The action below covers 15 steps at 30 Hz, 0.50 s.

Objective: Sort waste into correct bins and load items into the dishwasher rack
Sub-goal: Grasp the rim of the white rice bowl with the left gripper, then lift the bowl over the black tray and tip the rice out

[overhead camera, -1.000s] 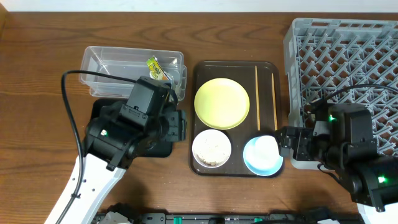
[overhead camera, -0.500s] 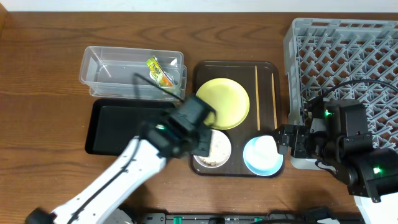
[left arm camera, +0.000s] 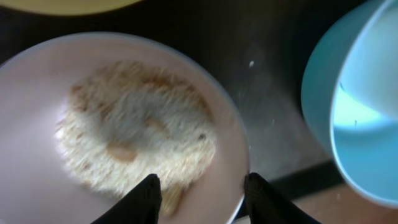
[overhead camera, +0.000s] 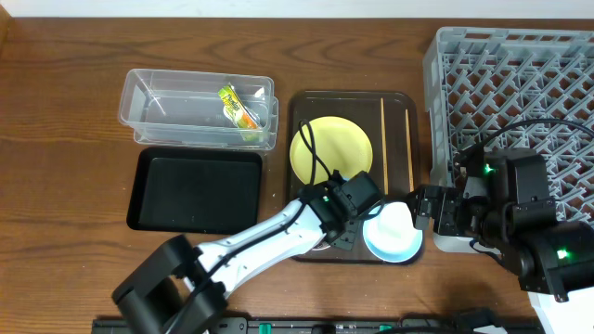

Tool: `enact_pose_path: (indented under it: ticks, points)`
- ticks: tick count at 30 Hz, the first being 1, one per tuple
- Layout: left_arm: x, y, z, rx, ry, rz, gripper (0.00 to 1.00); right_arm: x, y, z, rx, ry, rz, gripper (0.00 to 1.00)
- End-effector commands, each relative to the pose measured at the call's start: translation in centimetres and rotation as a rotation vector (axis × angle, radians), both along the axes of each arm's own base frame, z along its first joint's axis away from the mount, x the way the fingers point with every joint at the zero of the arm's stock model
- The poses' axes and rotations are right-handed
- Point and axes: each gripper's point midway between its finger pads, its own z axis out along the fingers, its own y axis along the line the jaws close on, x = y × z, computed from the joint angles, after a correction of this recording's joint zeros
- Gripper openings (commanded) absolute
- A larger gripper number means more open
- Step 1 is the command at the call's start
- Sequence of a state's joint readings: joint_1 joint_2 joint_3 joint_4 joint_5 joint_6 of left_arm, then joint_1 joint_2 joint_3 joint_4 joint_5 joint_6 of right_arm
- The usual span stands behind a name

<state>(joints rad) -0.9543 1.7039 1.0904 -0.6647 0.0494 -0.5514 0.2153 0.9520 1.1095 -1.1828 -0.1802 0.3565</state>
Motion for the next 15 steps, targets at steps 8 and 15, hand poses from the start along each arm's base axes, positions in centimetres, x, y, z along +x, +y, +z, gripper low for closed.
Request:
enact_pose_path:
  ticks: [8, 15]
  points:
    - [-0.6, -0.8, -3.1, 0.025, 0.055, 0.011, 0.30, 0.0, -0.2, -0.2, 0.009, 0.010, -0.021, 0.98]
    - [0.0, -0.8, -1.5, -0.007, 0.037, 0.026, 0.06, 0.0, -0.2, -0.2, 0.008, 0.012, -0.021, 0.98]
